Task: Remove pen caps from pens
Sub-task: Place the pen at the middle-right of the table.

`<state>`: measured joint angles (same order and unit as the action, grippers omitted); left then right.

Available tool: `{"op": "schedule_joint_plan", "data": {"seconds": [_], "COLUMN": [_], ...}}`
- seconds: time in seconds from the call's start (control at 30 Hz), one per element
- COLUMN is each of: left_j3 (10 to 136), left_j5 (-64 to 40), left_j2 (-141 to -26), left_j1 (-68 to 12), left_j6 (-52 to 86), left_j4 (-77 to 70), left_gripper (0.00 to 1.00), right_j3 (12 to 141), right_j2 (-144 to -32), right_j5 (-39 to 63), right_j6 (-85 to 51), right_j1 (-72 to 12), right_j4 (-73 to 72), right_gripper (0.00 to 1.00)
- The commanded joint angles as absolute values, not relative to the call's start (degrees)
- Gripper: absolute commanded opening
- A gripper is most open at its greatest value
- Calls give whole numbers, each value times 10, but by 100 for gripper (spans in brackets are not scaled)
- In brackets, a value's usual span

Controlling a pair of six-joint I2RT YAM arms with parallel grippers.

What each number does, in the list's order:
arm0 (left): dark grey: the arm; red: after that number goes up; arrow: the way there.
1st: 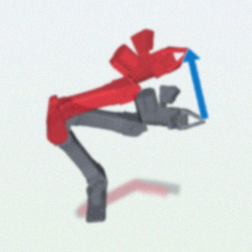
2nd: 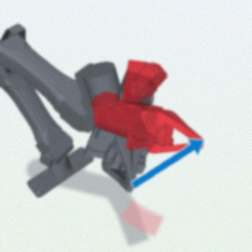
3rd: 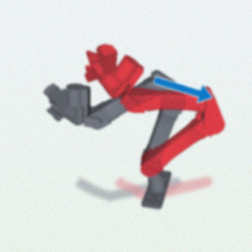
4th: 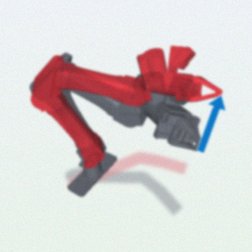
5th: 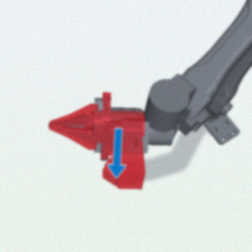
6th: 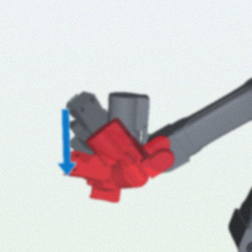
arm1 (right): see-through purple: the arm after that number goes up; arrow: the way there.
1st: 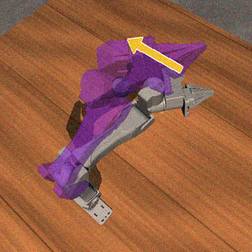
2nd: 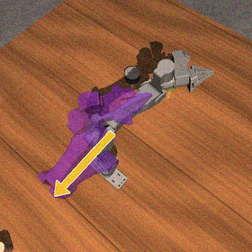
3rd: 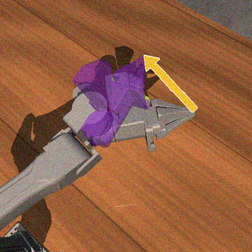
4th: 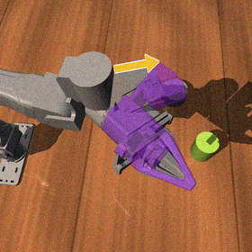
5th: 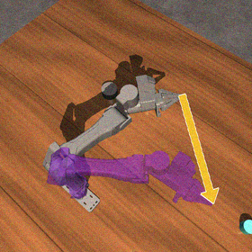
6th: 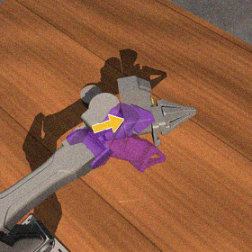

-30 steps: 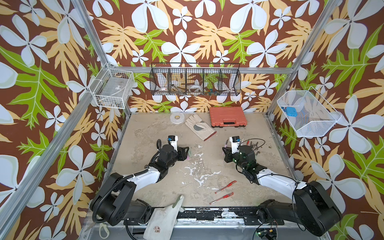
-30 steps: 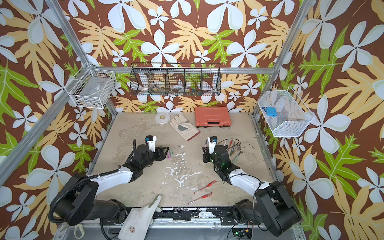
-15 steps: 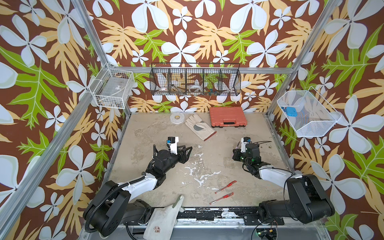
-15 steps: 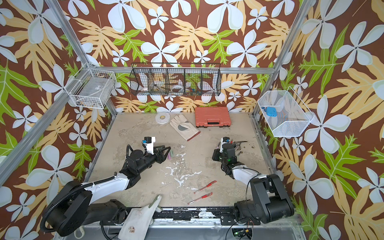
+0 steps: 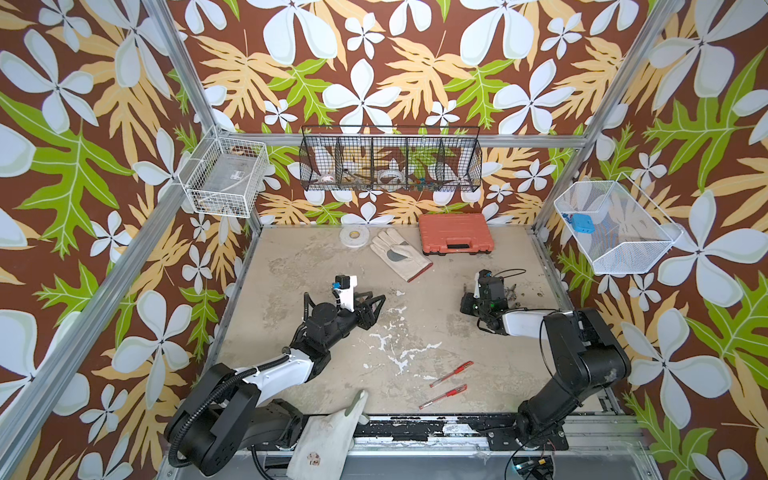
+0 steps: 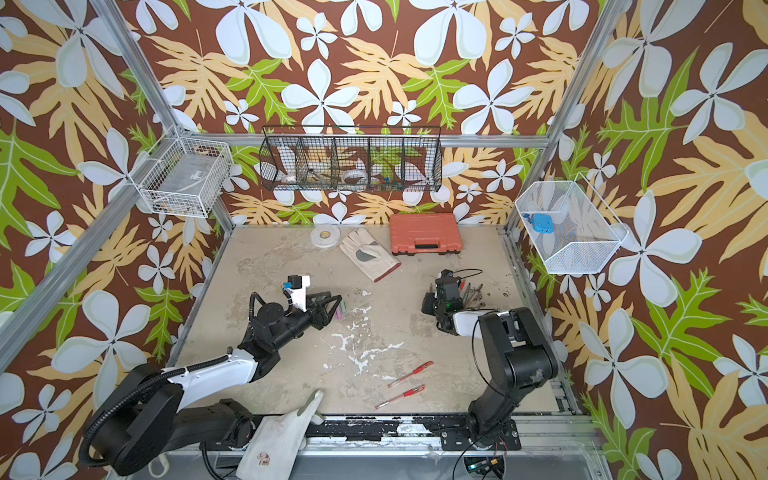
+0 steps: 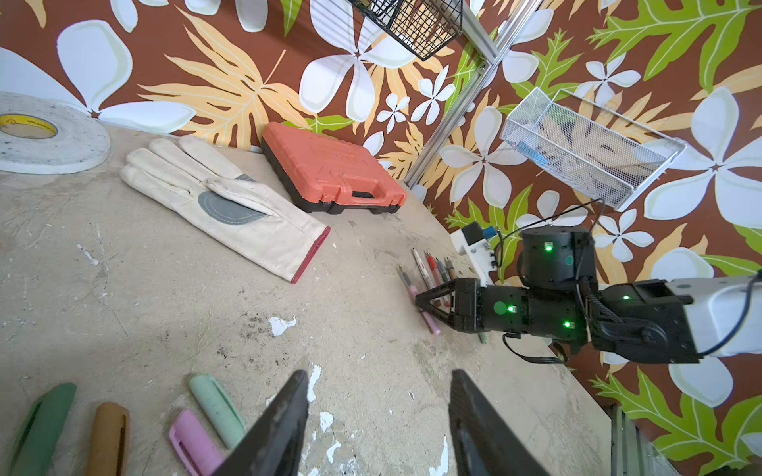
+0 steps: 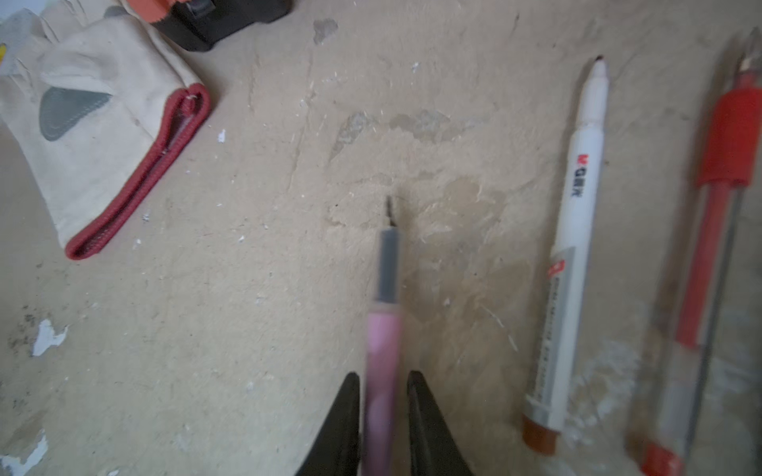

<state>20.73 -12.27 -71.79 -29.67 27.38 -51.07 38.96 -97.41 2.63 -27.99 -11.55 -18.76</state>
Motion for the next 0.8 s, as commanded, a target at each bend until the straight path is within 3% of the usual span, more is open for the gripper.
{"op": "schedule_joint_plan", "data": {"seconds": [0.0, 0.2, 0.33, 0.57, 0.77], "left_j3": [207, 205, 205, 224, 248], "left_j5": [-135, -133, -138, -149, -162], "left_j2": [-716, -706, -704, -703, -649], "left_j1": [-297, -297, -297, -310, -354], "left_j6": [279, 276, 274, 253, 291], "left_j4": [-543, -541, -543, -516, -417], "left_gripper": [56, 56, 56, 54, 55], "right_j3": [404, 398, 377, 324, 316], "right_j2": [-992, -978, -935, -776, -606], "right_j5": [20, 36, 47, 55, 64], "right_j6": [-278, -273, -264, -218, -133], "right_j1": [-116, -117, -126, -181, -252], "right_j4": [-178, -195, -214, -232, -159], "right_gripper": [21, 20, 27, 42, 48]}}
